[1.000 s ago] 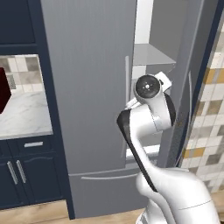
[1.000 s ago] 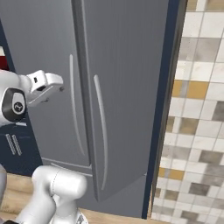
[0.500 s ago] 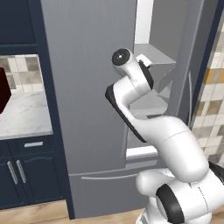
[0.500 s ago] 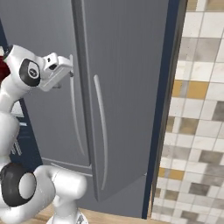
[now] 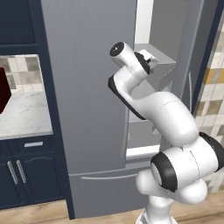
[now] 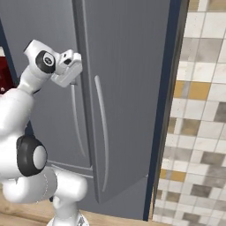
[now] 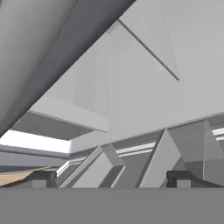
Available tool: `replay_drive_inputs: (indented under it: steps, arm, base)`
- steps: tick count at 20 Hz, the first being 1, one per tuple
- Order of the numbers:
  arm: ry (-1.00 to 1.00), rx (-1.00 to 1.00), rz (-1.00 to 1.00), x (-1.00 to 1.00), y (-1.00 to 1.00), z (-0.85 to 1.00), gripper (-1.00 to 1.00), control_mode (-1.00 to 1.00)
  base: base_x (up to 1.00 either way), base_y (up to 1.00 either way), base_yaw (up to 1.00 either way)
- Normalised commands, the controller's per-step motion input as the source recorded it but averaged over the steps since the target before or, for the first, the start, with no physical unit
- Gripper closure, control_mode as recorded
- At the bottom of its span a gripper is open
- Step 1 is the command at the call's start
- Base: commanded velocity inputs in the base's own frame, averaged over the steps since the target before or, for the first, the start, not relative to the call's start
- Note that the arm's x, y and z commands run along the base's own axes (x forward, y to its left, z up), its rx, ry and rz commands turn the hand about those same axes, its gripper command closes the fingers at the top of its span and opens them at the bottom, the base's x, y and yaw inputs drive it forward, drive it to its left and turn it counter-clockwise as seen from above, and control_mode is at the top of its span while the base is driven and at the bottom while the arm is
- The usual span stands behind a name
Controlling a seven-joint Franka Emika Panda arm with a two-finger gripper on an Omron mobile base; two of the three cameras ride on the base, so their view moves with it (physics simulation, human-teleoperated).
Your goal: Open the fridge, grab two sodas, and place both sodas inside the bowl with ice on the dining counter.
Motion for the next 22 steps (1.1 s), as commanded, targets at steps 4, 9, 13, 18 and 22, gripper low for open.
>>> replay_drive_inputs:
  steps: [4,9,13,18,22]
  arm:
    - [0.00,-0.03,-0.16,-0.01,-0.68,-0.11,-1.00,-1.00]
    - [-0.03,0.00,-0.13,-0.44,-0.73,0.00,-1.00,-1.00]
    - [-0.13,0.00,-0.10,-0.85,-0.72,0.00,-1.00,-1.00]
    - [-0.12,0.00,-0.10,-0.81,-0.74,0.00,-1.00,-1.00]
    - [-0.04,0.00,-0.09,-0.42,-0.83,0.07,-1.00,-1.00]
  base:
    - [0.00,0.00,0.00]
    - [0.00,0.00,0.00]
    - [0.00,0.00,0.00]
    - [0.00,0.00,0.00]
    - [0.00,0.00,0.00]
